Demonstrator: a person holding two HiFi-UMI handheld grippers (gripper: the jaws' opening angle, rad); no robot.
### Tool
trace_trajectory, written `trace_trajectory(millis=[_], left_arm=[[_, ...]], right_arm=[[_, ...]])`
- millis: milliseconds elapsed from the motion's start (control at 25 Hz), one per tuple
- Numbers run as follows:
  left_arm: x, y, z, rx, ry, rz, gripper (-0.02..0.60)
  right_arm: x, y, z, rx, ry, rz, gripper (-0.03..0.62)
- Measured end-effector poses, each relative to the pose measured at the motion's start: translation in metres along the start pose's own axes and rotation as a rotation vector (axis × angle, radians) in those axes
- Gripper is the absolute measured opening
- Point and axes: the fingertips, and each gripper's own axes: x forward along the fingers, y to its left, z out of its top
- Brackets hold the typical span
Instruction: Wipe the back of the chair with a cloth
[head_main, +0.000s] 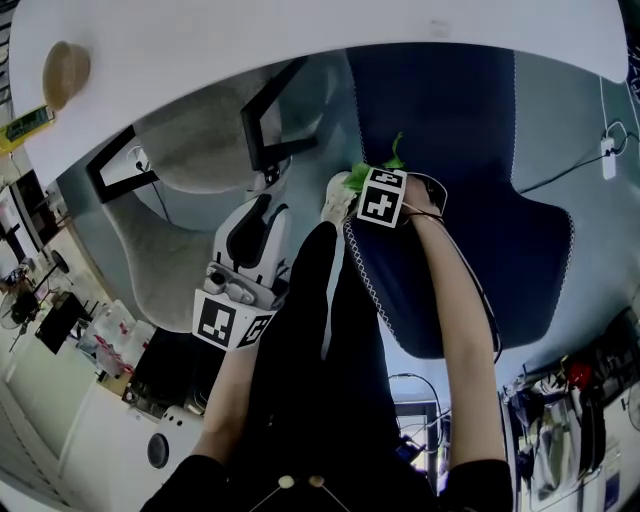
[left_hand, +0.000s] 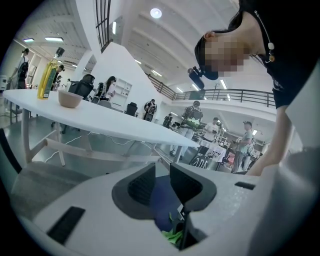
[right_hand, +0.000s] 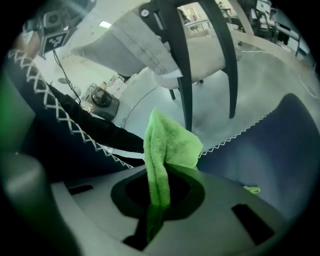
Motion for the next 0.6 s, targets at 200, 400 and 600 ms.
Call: trace_trajectory(millis=[200, 400, 600], left_arm=[[-0.002, 0.001, 0.007, 0.005, -0.013, 0.002, 0.092], [-0.004, -0.004, 0.014, 0.016, -0.022, -0.011, 0.092], [-0.005, -0.022, 0.031, 0.06, -0.033, -0.058, 0.092]], right_arm=[[-0.007, -0.002, 0.001, 0.048, -0.04, -0.012, 0.018], [-0.044, -0.015, -0.002, 0.14, -0.128, -0.077, 0.018], [-0.101, -0.023, -0.014, 0.231, -0.218, -0.196, 0.018]])
